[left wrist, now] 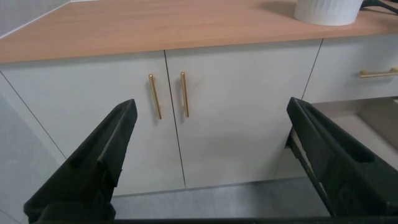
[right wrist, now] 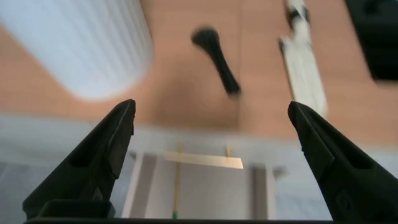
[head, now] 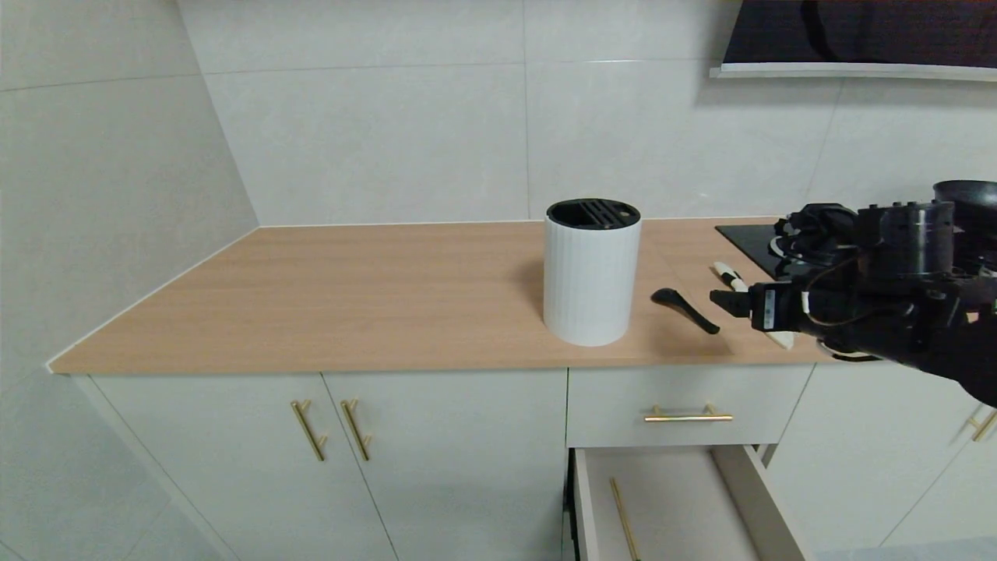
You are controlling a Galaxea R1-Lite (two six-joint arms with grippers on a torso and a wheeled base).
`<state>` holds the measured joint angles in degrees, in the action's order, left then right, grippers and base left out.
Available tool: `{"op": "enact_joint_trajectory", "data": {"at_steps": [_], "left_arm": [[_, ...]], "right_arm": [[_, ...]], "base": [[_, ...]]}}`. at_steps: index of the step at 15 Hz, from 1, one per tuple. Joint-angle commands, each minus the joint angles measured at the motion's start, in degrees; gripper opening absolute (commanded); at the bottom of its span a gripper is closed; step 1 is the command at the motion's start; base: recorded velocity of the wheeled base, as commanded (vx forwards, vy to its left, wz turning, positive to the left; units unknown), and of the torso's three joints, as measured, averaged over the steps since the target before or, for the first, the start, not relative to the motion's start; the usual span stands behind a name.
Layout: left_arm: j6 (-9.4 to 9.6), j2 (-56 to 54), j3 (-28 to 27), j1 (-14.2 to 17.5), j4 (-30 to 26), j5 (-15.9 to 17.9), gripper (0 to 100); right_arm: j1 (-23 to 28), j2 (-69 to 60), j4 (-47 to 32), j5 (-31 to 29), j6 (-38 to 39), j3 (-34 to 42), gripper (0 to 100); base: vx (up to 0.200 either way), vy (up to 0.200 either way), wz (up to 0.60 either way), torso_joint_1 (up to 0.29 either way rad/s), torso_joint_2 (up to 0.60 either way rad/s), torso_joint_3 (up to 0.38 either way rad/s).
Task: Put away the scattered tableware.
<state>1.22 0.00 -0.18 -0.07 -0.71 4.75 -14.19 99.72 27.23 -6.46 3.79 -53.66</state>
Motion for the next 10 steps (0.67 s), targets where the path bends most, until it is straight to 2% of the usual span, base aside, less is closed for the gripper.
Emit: {"op": "enact_joint_trajectory", "data": {"at_steps": [1, 5, 7, 10], "left_arm": [[0.01, 0.0, 0.0, 0.0, 0.0, 0.0, 100], [0.01, 0.0, 0.0, 0.0, 0.0, 0.0, 100], [0.01, 0.0, 0.0, 0.0, 0.0, 0.0, 100], [0.01, 0.0, 0.0, 0.0, 0.0, 0.0, 100]], "right_arm": [[2.9, 10.2, 0.5, 3.8, -0.5, -8.4, 100], [6.9, 17.2, 0.6, 10.4, -3.9, -16.8, 100], [8.2, 19.2, 1.8, 13.8, -8.8, -16.3, 100], [8.2, 21.7, 8.3, 14.9, -11.9, -13.8, 100]], "base": [[0.000, 0.000, 0.00, 0.000, 0.00, 0.000], [0.000, 0.000, 0.00, 0.000, 0.00, 0.000], [0.000, 0.000, 0.00, 0.000, 0.00, 0.000], [0.000, 0.000, 0.00, 0.000, 0.00, 0.000]]}}
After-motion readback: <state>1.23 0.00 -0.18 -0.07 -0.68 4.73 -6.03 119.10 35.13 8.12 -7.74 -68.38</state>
